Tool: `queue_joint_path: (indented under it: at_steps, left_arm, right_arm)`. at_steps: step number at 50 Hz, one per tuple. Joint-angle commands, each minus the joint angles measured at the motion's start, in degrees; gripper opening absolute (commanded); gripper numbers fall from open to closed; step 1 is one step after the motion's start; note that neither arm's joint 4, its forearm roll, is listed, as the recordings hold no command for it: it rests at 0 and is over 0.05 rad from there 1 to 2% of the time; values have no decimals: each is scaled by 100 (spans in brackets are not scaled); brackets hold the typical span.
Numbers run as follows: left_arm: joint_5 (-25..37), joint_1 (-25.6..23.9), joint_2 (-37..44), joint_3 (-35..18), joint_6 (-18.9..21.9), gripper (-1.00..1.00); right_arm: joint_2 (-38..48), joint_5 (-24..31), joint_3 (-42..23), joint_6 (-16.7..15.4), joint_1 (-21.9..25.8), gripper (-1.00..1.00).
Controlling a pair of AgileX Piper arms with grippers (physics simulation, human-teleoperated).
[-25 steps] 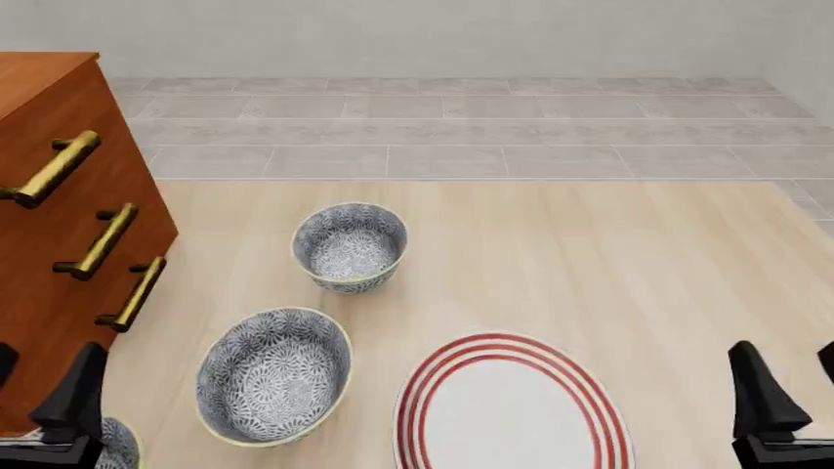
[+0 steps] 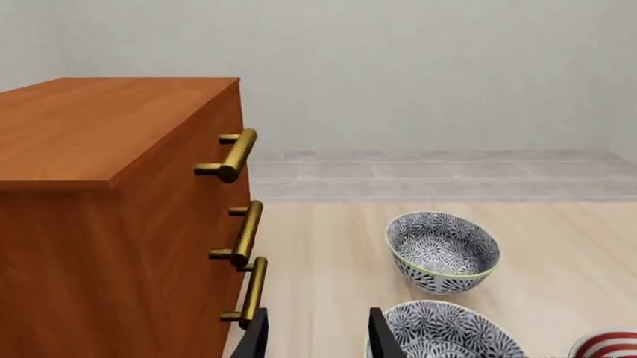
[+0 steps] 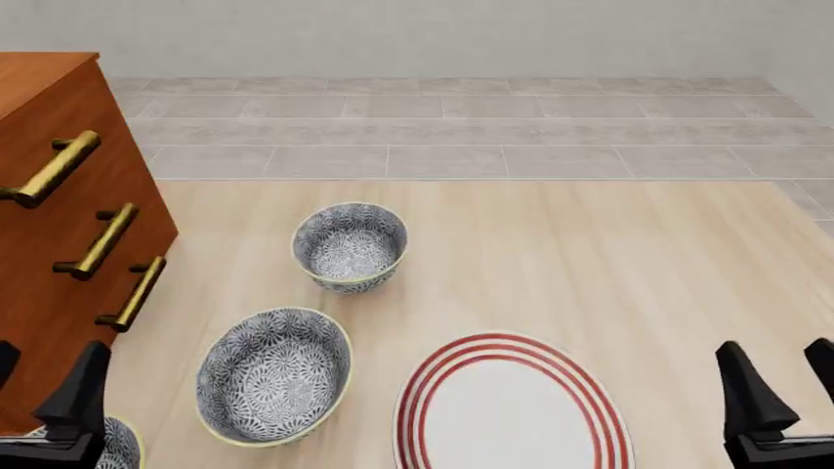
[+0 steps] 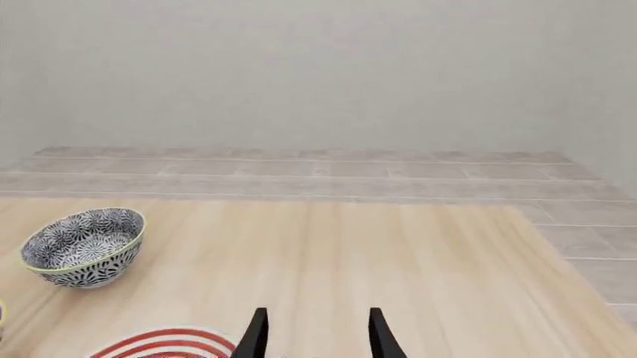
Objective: Pick up the bowl and put it in the front on the plate.
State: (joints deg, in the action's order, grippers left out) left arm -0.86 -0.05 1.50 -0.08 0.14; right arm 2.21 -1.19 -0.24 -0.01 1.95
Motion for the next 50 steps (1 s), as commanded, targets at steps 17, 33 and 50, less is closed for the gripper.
queue_joint_path:
  at_steps: [17, 33, 50]
  left_arm:
    - [-6, -9, 35, 2, 42, 100]
    - [-203, -22, 282, 6, 161, 100]
    - [-208, 47, 296, 7, 153, 100]
  right_arm:
    - [979, -421, -552, -342, 524, 100]
    - [2553, -1030, -1325, -557, 941, 100]
    - [3429, -1001, -2160, -781, 1243, 100]
